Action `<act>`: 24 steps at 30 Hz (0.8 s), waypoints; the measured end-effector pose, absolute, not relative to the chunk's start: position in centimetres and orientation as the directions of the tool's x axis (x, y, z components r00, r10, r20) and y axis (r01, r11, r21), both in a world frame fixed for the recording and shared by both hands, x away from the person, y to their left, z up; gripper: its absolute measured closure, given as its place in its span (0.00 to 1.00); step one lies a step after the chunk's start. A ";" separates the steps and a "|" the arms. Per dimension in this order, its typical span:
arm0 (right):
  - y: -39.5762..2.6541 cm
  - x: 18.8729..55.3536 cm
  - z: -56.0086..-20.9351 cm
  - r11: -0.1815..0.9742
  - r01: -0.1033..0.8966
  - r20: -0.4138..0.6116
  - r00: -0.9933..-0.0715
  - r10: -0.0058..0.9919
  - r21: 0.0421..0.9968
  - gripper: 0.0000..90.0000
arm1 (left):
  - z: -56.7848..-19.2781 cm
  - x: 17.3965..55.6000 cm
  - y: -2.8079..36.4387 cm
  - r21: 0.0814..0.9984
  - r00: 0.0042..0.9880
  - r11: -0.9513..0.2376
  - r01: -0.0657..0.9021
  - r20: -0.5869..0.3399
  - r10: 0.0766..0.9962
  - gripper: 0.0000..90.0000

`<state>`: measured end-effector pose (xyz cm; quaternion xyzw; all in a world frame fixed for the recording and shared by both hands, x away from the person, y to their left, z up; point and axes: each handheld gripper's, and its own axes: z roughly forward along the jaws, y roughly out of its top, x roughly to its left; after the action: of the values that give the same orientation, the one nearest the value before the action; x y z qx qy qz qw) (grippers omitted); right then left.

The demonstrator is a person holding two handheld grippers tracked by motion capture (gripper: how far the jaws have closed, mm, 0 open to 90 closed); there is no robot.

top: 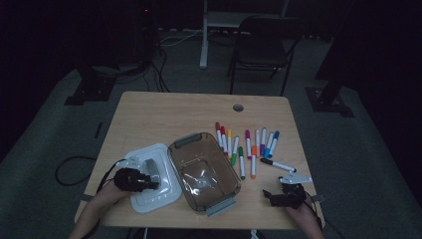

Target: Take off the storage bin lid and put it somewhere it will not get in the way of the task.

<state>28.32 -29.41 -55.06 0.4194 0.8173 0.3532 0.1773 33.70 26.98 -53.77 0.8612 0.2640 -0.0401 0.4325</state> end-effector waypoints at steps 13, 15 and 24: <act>-29.4 28.3 -55.1 0.399 0.560 0.006 -0.585 0.811 0.726 0.15 | -52.4 33.0 27.9 0.744 0.840 -0.431 0.511 -0.326 0.434 0.31; -29.4 28.3 -55.1 0.399 0.560 0.006 -0.586 0.811 0.726 0.15 | -52.1 32.8 28.1 0.736 0.839 -0.452 0.504 -0.293 0.459 0.23; -29.4 28.3 -55.1 0.400 0.560 0.005 -0.585 0.811 0.726 0.15 | -51.5 31.6 28.8 0.718 0.823 -0.482 0.503 -0.227 0.520 0.14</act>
<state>28.31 -29.41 -55.06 0.4192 0.8175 0.3527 0.1777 31.64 28.75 -51.46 0.8607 0.2970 0.0105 0.4133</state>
